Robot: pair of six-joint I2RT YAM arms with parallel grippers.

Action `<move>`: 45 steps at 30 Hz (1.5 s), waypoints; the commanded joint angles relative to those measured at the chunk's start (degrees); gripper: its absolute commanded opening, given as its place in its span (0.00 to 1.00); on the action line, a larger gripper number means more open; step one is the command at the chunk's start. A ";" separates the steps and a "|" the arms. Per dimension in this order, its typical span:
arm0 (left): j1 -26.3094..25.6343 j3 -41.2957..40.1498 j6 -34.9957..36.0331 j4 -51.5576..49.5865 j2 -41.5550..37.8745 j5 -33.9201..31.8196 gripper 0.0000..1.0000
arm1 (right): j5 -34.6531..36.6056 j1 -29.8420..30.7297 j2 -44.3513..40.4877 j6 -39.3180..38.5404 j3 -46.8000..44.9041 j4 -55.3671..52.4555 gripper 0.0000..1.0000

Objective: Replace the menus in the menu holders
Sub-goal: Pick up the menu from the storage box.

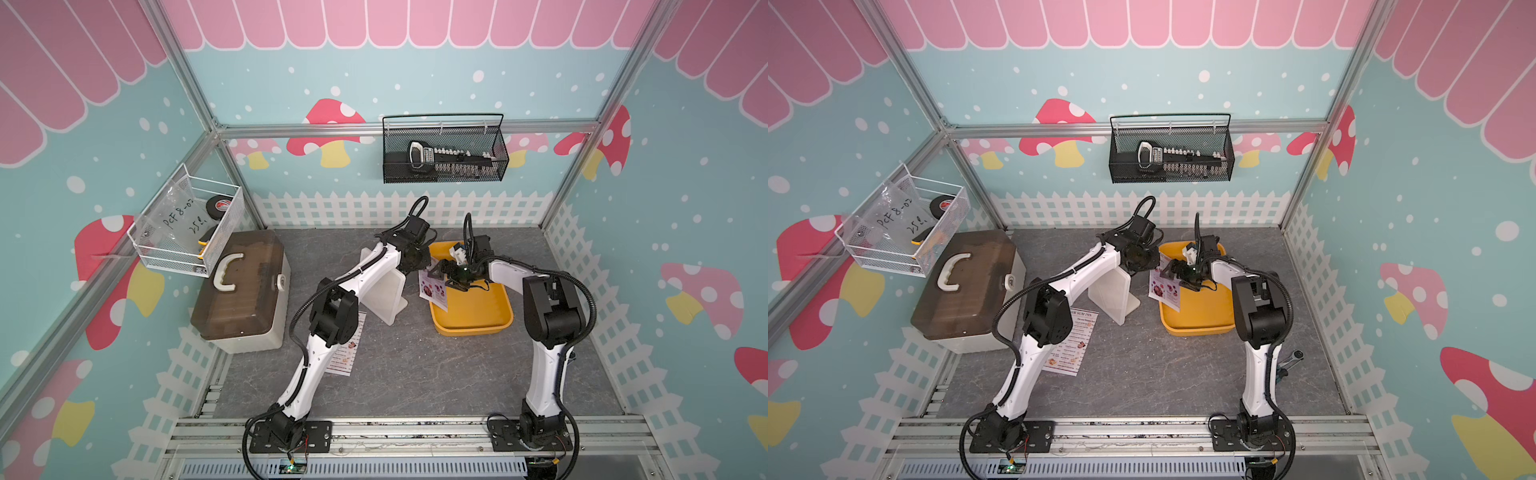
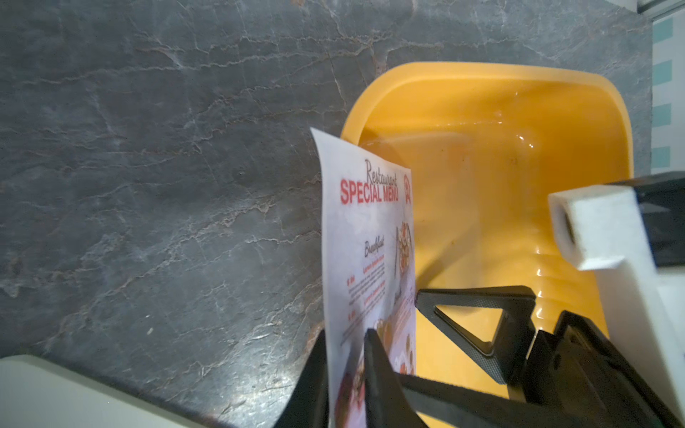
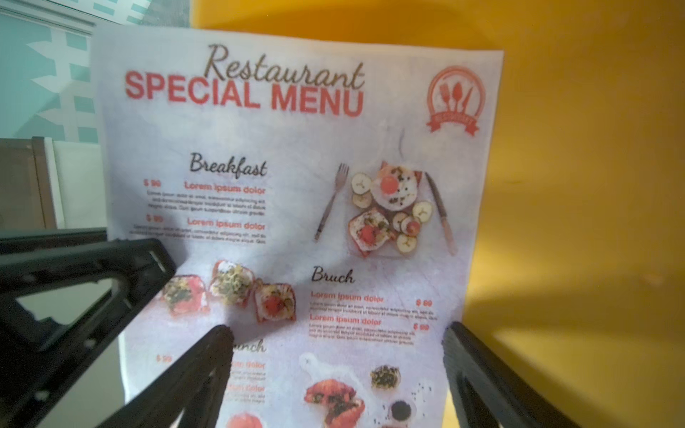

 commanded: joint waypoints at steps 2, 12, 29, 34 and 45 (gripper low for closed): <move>0.25 0.05 0.29 -0.61 -1.26 -1.49 0.12 | -0.01 0.11 0.56 -0.40 1.10 -1.12 0.92; 0.33 2.47 -0.20 -0.56 -2.41 0.69 0.02 | 0.50 -0.94 -2.31 -1.56 1.29 -2.43 0.93; 0.18 2.48 1.09 5.35 -8.64 6.92 0.02 | 2.45 -4.84 -13.77 -7.80 2.70 -9.40 0.97; 0.13 2.31 2.82 7.86 -12.27 10.56 0.01 | 1.27 -5.66 -18.43 -11.41 1.90 -11.08 0.99; 1.01 -1.00 9.18 8.51 -24.09 16.97 0.00 | -18.48 -11.81 -30.94 -9.83 -12.89 5.87 0.95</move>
